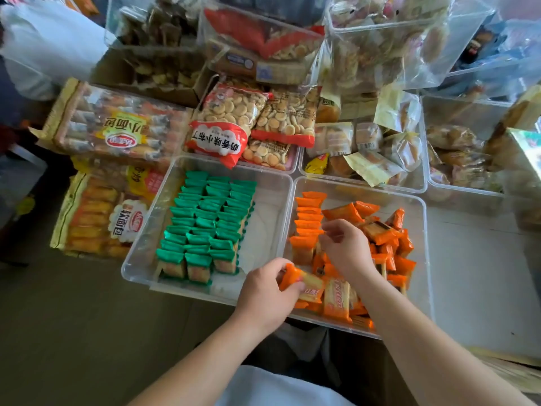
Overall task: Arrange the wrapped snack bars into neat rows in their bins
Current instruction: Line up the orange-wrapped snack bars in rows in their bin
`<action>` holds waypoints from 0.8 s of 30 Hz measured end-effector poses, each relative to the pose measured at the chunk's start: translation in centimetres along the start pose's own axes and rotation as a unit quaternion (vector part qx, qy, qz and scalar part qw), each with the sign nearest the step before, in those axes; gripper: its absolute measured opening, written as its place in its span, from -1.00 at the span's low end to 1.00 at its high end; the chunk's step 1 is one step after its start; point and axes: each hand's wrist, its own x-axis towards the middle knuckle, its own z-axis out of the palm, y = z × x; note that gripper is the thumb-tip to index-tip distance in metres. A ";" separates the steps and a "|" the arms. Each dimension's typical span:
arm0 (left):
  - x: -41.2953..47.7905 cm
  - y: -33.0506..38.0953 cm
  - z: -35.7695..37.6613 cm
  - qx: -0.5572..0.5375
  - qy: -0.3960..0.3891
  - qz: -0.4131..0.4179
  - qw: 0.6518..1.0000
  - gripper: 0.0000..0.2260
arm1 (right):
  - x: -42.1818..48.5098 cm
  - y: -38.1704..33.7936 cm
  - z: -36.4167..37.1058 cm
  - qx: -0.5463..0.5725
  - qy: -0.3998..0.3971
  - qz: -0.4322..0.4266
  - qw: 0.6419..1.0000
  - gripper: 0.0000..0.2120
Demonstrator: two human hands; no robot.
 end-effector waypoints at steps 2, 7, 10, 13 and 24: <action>0.1 -0.2 -0.1 -0.047 -0.001 -0.019 0.999 -0.80 | -1.3 -0.8 -1.6 0.044 -0.042 -0.004 0.998 -0.87; -0.1 1.4 -1.3 -0.242 -0.033 -0.085 0.966 -0.78 | -5.0 -2.3 -5.7 0.071 -0.206 0.009 0.976 -0.83; -0.4 2.7 -1.7 -0.290 -0.054 -0.087 0.951 -0.80 | -6.3 -1.8 -6.8 0.133 -0.207 0.041 0.968 -0.76; 0.1 2.4 -1.1 -0.251 -0.063 -0.085 0.962 -0.82 | -6.7 -1.1 -7.3 0.199 -0.165 0.070 0.963 -0.72; 0.6 2.7 0.4 0.448 -0.222 0.075 0.863 -0.61 | -8.6 0.0 -9.3 0.219 -0.112 0.119 0.962 -0.63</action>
